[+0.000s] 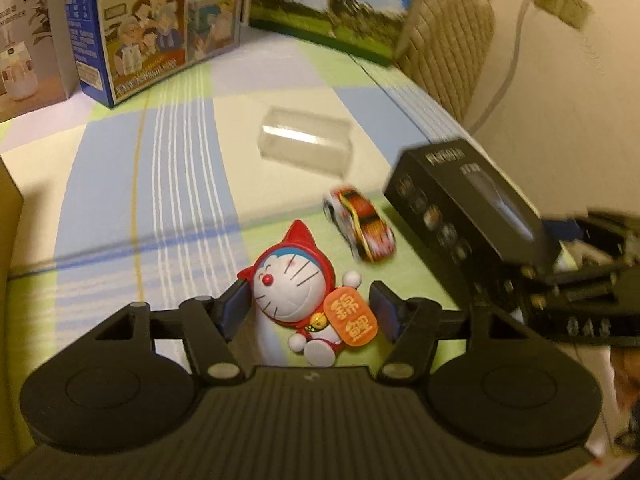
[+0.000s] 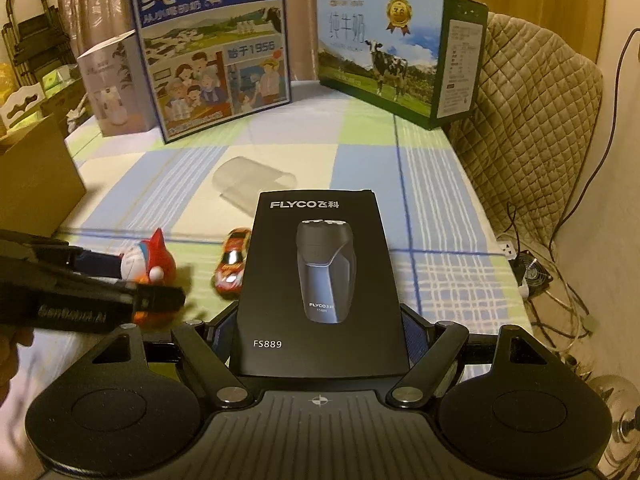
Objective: Organize objects
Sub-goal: 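Lift the Doraemon figure and shaver box and carry both toward the cardboard box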
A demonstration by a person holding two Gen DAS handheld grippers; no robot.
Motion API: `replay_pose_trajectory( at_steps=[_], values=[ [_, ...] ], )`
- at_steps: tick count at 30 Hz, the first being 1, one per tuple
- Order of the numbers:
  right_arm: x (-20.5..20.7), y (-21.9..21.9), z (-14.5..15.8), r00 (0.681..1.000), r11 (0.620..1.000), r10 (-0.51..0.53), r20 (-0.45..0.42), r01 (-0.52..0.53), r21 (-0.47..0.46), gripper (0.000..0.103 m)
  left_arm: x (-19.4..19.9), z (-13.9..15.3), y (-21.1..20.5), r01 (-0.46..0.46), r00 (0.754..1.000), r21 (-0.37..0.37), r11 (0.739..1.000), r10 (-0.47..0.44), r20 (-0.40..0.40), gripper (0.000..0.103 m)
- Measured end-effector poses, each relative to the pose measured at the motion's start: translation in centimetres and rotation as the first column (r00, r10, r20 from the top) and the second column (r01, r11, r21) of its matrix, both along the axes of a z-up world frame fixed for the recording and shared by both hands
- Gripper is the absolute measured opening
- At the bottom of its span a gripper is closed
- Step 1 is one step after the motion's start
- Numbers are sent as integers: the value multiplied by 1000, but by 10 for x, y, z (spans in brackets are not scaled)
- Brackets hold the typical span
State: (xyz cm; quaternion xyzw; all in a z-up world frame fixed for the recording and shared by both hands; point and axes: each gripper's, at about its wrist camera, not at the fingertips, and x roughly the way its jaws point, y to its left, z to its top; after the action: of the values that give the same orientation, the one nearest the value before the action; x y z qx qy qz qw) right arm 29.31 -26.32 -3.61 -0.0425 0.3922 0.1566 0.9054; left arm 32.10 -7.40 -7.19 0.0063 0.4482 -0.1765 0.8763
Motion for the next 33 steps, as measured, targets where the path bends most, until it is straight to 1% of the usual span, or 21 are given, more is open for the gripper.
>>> replay_pose_trajectory(
  at_steps=[4,5,8,11,15,19,21,24,30,33],
  values=[
    [-14,2,3,1000,1000,9,-21,-9,0,76,-30,5,2,46,999,16,999,-46,-9,53],
    [-17,2,4,1000,1000,8,-26,-8,3,76,-36,4,2,44,999,16,999,-44,-11,53],
    [-24,4,8,1000,1000,6,-27,-6,4,76,-48,-1,1,19,1000,25,1000,-19,-20,59],
    [-25,5,10,1000,1000,0,-24,0,9,76,-48,-3,-1,-12,1000,22,1000,12,-11,60],
    [-22,5,8,1000,1000,-6,-27,7,10,76,-47,-2,8,-91,996,-63,994,89,-19,60],
    [-20,6,6,1000,1000,1,-31,-1,9,76,-43,-3,16,-144,989,-86,986,141,-44,59],
    [-20,6,6,1000,1000,2,-28,-2,11,76,-41,-3,19,-151,988,-105,983,146,-55,54],
    [-20,6,6,1000,1000,4,-30,-3,10,76,-39,-5,18,-148,987,-127,981,140,-73,48],
    [-20,7,5,999,1000,5,-32,-5,8,76,-39,-5,15,-149,988,-119,982,141,-67,47],
    [-20,8,6,1000,1000,7,-29,-6,10,76,-41,-2,15,-141,989,-94,986,137,-49,47]
  ],
)
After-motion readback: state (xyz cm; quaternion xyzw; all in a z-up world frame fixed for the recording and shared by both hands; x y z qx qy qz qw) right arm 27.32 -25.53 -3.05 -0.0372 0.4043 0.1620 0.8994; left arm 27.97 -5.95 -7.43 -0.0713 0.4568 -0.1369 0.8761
